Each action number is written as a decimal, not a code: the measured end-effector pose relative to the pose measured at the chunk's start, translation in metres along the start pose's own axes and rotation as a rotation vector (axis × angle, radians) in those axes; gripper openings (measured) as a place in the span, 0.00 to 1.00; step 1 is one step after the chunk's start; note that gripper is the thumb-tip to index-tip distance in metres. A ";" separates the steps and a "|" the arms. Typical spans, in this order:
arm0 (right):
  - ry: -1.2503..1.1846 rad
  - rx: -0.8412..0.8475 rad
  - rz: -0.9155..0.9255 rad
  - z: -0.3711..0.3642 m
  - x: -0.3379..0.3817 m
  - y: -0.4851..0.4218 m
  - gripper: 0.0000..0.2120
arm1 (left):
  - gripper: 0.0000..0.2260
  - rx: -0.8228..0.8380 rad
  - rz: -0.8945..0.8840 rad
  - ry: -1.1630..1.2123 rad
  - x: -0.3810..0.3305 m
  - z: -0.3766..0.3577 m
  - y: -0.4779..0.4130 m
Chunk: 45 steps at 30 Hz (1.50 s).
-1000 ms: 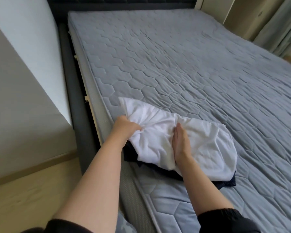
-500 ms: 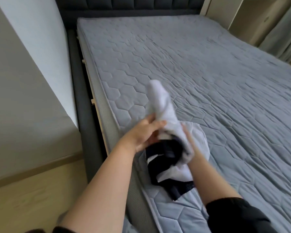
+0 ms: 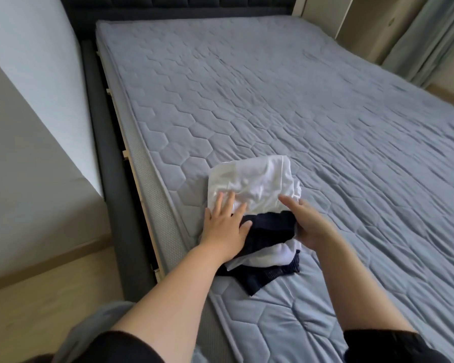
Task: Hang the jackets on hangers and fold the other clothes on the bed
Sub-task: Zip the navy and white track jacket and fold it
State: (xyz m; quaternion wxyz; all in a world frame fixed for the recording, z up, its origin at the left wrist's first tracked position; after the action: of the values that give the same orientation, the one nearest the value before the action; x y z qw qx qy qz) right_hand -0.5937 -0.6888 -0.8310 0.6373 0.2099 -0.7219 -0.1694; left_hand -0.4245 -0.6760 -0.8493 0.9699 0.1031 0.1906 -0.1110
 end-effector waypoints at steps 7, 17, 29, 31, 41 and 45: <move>0.196 -0.050 0.131 -0.011 0.009 0.021 0.14 | 0.18 -0.353 0.074 0.617 0.016 0.040 0.005; 0.661 -0.528 0.018 0.033 -0.043 0.022 0.08 | 0.30 -0.150 0.037 -0.173 -0.005 0.005 0.003; 0.945 -0.361 0.146 0.030 -0.024 -0.050 0.28 | 0.30 0.046 0.132 -0.192 0.017 -0.030 -0.001; 0.748 -0.442 0.159 0.039 -0.022 -0.048 0.24 | 0.29 0.039 0.133 -0.167 0.020 -0.032 -0.002; 0.004 -0.009 -0.235 0.005 -0.042 -0.020 0.20 | 0.26 0.054 0.186 0.243 0.021 -0.019 0.000; 0.035 -0.033 -0.107 -0.030 -0.003 -0.005 0.11 | 0.22 -0.027 0.326 0.911 0.017 0.017 0.004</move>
State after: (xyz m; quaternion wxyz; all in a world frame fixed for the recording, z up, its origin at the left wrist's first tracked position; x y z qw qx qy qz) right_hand -0.5634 -0.6910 -0.8318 0.6433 0.2405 -0.6954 -0.2113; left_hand -0.4018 -0.6789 -0.8401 0.7937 0.1570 0.5789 0.1013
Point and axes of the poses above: each hand's wrist, its own y-axis away from the middle knuckle, its own z-axis out of the back of the hand, x = y × z, the point moved 7 cm from there along -y, towards the middle knuckle, and after that the axes turned 1 degree about x, right-handed, at the moved point
